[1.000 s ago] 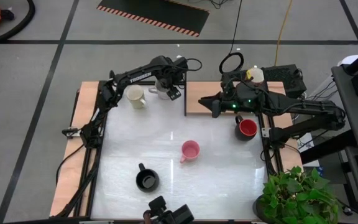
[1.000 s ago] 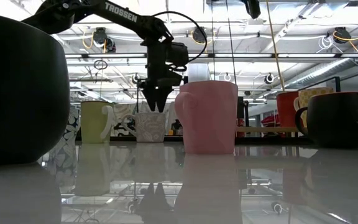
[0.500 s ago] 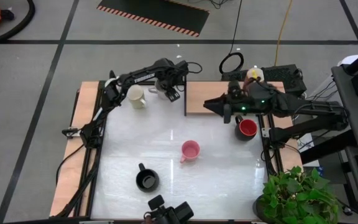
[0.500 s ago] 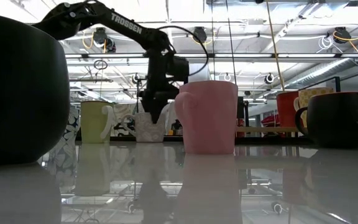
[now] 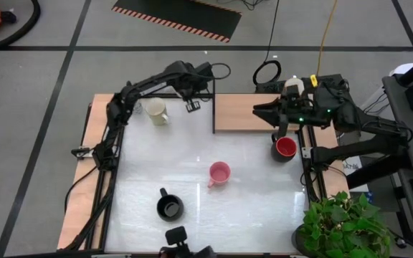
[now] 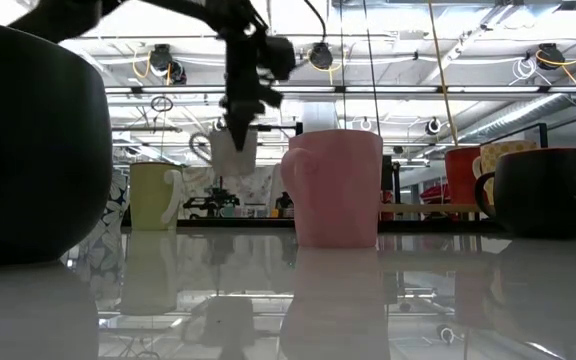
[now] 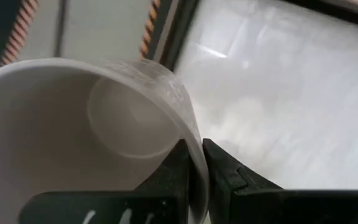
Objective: Place coffee mugs
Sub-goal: Put the gray mug on the shelf
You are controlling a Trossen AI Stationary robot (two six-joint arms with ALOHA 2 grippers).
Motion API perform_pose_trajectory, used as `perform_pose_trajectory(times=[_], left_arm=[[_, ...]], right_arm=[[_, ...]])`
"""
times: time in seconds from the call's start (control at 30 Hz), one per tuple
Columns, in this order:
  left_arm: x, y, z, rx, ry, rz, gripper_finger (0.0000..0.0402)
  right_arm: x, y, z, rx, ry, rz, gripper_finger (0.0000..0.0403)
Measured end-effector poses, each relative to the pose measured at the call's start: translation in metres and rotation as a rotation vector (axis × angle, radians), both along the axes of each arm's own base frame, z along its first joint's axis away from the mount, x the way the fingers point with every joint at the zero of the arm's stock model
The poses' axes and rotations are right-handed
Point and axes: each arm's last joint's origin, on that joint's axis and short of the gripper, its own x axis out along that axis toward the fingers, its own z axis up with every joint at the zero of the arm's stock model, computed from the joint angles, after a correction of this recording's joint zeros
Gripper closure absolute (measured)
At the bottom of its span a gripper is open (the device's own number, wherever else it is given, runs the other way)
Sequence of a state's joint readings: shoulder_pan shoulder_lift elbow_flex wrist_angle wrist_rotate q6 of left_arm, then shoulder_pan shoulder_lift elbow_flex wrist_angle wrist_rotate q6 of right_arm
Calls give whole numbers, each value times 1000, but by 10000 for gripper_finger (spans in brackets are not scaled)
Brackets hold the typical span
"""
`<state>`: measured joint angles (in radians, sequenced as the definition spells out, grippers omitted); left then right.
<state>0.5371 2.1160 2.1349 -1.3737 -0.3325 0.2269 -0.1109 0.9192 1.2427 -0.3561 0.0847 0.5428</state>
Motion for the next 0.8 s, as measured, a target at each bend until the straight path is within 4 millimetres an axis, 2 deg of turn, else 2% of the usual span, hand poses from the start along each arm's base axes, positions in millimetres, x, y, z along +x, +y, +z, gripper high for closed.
perform_pose_trajectory(times=[0.2,0.4,0.57,0.63,0.7,0.8], left_arm=[[-23,-26,67,202,-14,-280,379],[-29,-48,113,423,-99,-478,377],[-20,-60,121,438,-152,-754,375],[-13,-68,123,434,-216,-845,374],[-5,-79,125,458,-239,-898,374],[7,-97,128,546,-205,-991,373]], right_arm=[[-4,-5,-1,-10,20,-24,289],[-4,-6,-2,-28,30,-29,289],[-4,-7,-1,-44,30,-37,289],[-5,-10,0,-11,9,-93,289],[-8,-12,8,49,-29,-179,289],[-14,-15,33,61,-99,-251,289]])
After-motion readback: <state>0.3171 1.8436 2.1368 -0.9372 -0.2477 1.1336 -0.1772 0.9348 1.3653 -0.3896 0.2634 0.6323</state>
